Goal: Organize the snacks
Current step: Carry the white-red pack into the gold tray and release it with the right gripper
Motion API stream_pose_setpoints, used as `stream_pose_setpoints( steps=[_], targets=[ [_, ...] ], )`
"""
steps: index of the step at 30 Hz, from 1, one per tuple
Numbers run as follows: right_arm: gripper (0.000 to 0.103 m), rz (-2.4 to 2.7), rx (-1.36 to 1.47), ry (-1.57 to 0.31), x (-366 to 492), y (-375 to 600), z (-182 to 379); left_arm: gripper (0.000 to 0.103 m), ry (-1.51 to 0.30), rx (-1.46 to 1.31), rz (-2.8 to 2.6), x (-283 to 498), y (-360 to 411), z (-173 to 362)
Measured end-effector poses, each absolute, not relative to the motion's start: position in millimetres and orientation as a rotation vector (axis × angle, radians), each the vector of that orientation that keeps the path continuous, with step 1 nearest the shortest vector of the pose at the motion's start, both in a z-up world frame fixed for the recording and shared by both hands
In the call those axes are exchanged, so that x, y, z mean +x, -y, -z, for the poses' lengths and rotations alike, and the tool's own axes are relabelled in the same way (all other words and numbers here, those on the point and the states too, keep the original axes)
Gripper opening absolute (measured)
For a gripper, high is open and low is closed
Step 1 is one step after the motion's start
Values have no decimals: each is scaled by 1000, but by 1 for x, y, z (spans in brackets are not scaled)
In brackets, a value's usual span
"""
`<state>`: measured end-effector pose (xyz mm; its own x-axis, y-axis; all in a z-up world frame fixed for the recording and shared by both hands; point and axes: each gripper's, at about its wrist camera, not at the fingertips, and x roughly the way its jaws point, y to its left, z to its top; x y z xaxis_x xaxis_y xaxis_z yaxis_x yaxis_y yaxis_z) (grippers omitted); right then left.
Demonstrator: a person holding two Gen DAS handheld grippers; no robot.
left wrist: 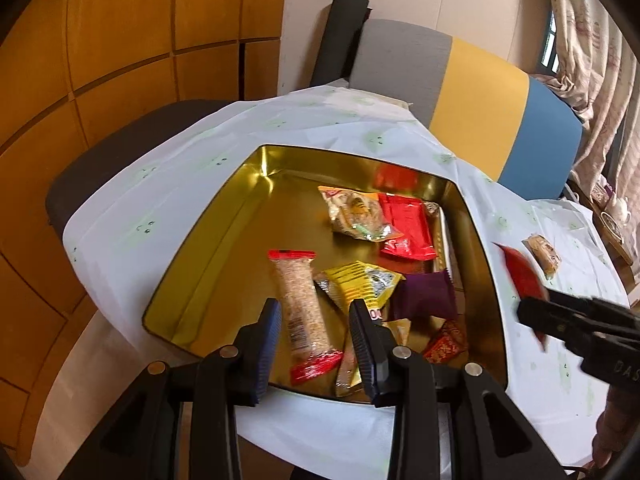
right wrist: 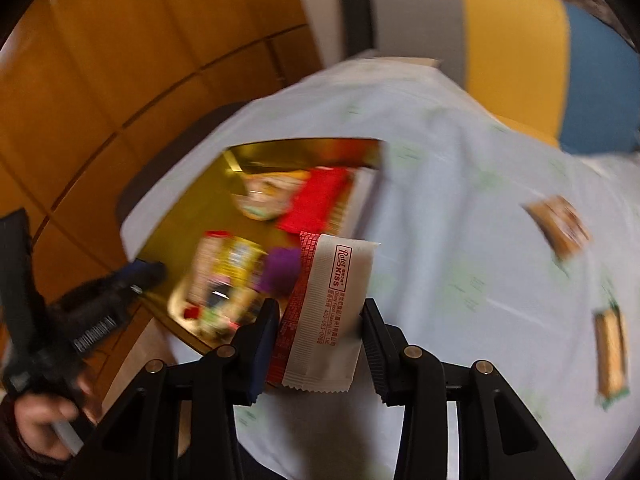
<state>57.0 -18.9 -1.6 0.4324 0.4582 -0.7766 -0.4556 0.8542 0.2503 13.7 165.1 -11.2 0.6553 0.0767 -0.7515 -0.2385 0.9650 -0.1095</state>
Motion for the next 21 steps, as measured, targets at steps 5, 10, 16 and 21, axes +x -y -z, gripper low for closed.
stream_pose_setpoints(
  steps=[5, 10, 16, 21],
  targets=[
    [45, -619, -108, -992, 61, -37, 12, 36, -836, -202, -190, 12, -168, 10],
    [45, -626, -176, -1013, 61, -58, 32, 36, -836, -204, -189, 11, -170, 11],
    [45, -615, -191, -1006, 55, -54, 37, 36, -835, -209, -190, 11, -170, 12],
    [45, -609, -128, -961, 48, -38, 23, 36, -829, -201, -185, 10, -167, 9]
  ],
)
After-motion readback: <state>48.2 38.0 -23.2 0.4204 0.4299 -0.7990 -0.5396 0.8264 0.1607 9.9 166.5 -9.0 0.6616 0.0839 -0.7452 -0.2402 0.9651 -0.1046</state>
